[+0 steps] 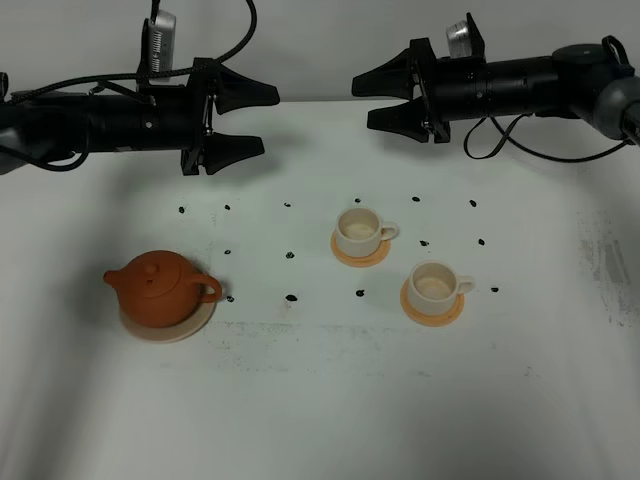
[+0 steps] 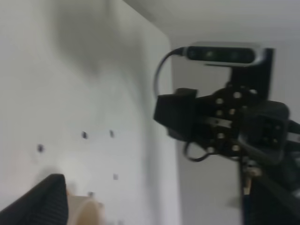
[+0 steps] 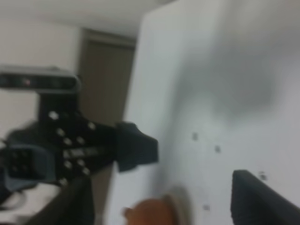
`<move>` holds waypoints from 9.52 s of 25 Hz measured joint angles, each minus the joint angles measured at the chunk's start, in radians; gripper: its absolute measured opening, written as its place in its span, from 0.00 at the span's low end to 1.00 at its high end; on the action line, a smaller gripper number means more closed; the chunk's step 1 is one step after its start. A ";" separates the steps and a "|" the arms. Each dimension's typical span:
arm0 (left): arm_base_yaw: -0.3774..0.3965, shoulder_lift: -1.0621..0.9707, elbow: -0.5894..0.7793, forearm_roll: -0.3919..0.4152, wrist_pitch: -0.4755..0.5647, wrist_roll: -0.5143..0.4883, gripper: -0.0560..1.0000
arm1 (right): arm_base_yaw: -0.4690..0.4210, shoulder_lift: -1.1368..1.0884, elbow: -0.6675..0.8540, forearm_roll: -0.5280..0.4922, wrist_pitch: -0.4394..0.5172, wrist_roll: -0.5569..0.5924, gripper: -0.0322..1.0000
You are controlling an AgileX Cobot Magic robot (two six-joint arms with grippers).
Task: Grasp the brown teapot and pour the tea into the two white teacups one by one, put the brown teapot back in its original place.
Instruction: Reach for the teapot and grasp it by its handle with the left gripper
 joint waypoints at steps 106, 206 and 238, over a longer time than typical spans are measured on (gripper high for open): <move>-0.444 -0.514 0.309 1.483 -0.299 -0.065 0.62 | -0.226 -2.552 1.590 -1.415 -0.104 0.516 0.49; -0.494 -0.499 0.405 1.537 -0.145 -0.069 0.62 | -0.226 -2.552 1.590 -1.415 -0.105 0.513 0.48; -0.628 -0.640 0.778 1.687 -0.509 -0.999 0.57 | -0.226 -2.552 1.590 -1.415 -0.105 0.513 0.48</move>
